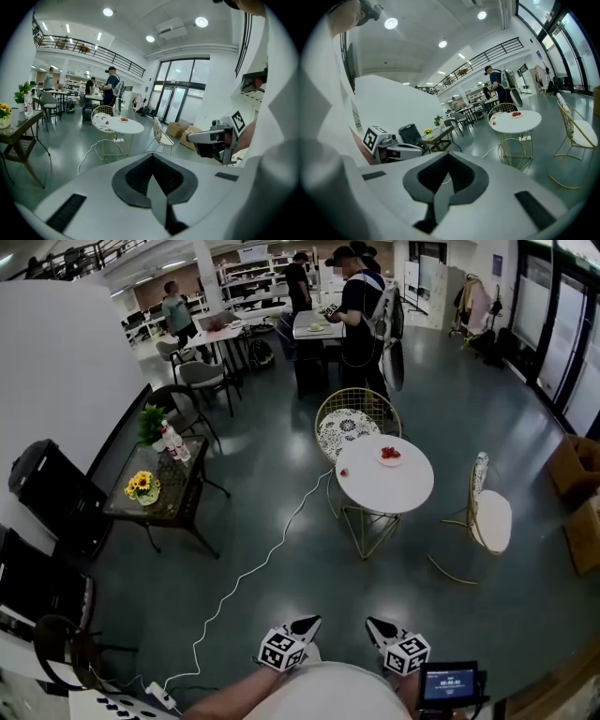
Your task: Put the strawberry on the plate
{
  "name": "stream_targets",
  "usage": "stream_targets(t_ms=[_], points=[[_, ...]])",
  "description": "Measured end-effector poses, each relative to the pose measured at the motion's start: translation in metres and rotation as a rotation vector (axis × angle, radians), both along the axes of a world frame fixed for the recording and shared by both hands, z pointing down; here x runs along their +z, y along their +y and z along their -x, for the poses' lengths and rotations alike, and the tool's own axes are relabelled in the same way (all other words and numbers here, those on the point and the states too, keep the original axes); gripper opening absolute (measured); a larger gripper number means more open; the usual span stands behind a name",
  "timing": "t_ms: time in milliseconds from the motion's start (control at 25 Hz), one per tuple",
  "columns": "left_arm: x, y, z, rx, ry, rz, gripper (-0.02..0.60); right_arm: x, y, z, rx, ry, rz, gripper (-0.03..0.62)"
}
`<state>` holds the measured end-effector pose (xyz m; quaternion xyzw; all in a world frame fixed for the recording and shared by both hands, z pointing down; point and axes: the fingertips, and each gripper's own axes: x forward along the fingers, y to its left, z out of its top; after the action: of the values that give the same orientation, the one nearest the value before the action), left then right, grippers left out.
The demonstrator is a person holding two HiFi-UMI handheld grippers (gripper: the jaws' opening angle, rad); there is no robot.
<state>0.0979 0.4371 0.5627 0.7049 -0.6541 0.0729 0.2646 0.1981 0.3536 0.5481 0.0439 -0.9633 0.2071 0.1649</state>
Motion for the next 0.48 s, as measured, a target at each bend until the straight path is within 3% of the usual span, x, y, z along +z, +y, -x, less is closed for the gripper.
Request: stream_targets(t_ms=[480], points=[[-0.006,-0.004,0.069,0.004,0.004,-0.028,0.005,-0.007,-0.007,0.064,0.036,0.014,0.000,0.005]])
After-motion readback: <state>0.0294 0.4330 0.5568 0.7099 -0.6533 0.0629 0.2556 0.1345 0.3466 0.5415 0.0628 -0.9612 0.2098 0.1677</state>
